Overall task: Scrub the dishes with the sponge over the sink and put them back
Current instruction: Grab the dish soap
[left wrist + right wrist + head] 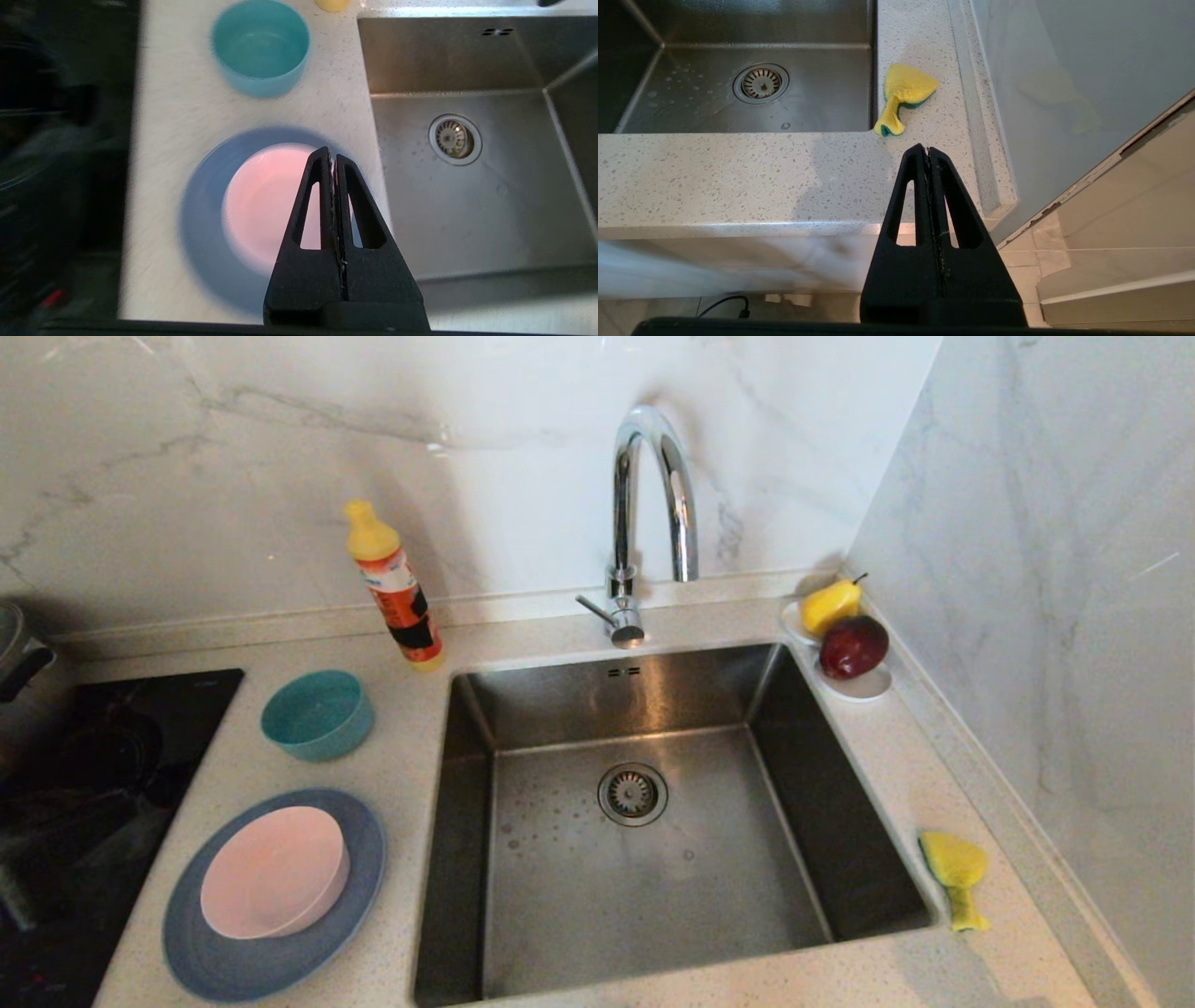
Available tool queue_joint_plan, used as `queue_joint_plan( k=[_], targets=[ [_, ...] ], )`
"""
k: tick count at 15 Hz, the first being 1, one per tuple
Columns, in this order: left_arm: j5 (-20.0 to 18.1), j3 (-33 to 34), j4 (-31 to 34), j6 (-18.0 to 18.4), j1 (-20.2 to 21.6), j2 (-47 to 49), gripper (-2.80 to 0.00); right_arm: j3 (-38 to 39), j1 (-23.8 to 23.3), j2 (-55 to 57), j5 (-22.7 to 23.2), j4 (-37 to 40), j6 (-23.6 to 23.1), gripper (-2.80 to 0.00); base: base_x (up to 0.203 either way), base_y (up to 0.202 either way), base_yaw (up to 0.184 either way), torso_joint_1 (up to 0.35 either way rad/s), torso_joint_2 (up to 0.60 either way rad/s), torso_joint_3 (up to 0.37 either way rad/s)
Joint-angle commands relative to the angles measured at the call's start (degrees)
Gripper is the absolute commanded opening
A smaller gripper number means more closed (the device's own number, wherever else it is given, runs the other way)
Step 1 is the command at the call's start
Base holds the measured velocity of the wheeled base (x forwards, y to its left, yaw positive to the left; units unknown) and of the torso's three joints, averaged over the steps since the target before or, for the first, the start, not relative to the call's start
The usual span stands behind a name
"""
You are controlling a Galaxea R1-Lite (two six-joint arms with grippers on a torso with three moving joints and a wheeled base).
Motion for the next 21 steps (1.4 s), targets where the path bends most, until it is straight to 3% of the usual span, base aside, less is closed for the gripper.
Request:
queue_joint_plan(
  k=[1,4,9,10,17,21],
  targets=[
    [-0.32,-4.16,-3.36,-1.75,-0.44,17.62,-2.8,0.0,0.02,-0.11,0.0,0.02,-0.06,-2.8,0.0,0.0,0.0,0.0,0.0,0.0],
    [-0.41,-9.86,-6.77,-3.4,-1.62,25.76,-2.8,0.09,0.02,-0.11,0.0,0.02,-0.05,-2.8,0.0,0.0,0.0,0.0,0.0,0.0],
    [0.62,-13.23,-9.49,-3.26,-4.84,29.26,-2.8,0.0,0.02,-0.11,0.0,0.02,0.02,-2.8,0.0,0.0,0.0,0.0,0.0,0.0],
    [0.81,-13.48,-10.47,-3.26,-5.26,29.98,0.0,0.0,0.02,-0.11,0.0,0.02,-0.02,-2.8,0.0,0.0,0.0,0.0,0.0,0.0],
    [3.95,-13.04,-22.27,-3.07,-7.5,37.38,0.0,0.0,0.02,-0.11,0.0,0.02,0.0,-2.8,0.0,0.0,0.0,0.0,0.0,0.0],
    [5.2,-12.82,-22.77,-2.96,-10.13,39.64,0.0,0.0,0.02,-0.11,0.0,0.02,0.02,-2.8,0.0,0.0,0.0,0.0,0.0,0.0]
  ],
)
